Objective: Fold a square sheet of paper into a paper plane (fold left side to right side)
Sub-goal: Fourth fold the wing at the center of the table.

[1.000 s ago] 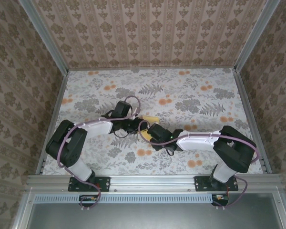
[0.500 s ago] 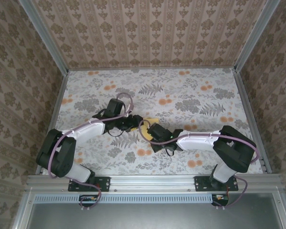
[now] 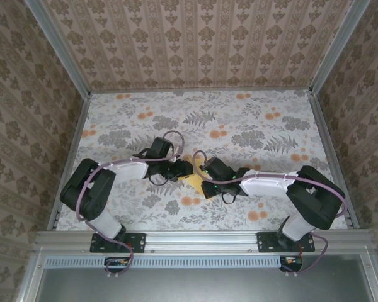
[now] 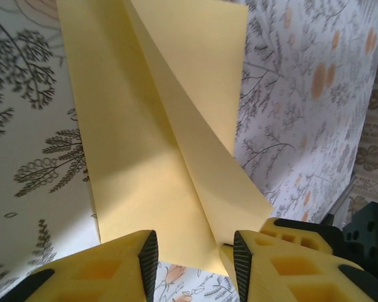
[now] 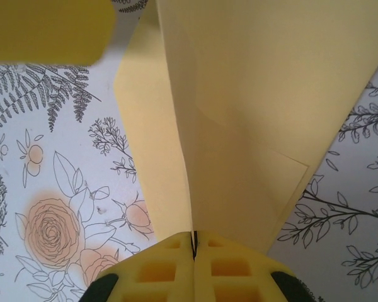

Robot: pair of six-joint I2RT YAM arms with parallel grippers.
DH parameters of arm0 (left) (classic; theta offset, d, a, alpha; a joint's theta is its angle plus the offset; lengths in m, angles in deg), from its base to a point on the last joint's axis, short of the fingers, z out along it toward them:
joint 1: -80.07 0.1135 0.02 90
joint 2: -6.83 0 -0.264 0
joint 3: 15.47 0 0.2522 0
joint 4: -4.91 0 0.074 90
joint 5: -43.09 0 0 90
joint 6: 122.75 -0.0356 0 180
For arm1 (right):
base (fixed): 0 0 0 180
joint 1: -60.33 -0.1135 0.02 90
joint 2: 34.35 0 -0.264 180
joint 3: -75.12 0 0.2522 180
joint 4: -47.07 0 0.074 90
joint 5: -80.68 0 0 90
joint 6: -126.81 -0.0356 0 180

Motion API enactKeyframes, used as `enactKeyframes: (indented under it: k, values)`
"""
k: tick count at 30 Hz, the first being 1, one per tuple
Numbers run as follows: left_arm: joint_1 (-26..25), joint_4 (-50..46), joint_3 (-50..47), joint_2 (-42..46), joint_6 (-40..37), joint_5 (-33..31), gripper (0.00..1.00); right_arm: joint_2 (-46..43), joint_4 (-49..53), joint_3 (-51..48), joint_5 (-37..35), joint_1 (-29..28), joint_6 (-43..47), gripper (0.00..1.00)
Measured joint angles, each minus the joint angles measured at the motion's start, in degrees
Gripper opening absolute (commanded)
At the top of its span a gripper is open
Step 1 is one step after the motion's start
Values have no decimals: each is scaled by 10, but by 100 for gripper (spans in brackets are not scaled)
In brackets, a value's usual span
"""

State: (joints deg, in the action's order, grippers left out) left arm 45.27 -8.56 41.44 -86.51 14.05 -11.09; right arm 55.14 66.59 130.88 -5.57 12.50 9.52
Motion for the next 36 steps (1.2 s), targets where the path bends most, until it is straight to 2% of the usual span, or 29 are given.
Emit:
enactKeyframes:
  k: [17,27,36]
  values:
    - [-16,29,33,-71,12,0,45,1,-28,-13,49,18,-14,3]
    - [-16,23,46,-82,17,4,47,12,-31,-13,64,25,-15,5]
    - [-16,14,52,-84,17,4,47,13,-33,-13,71,26,-15,13]
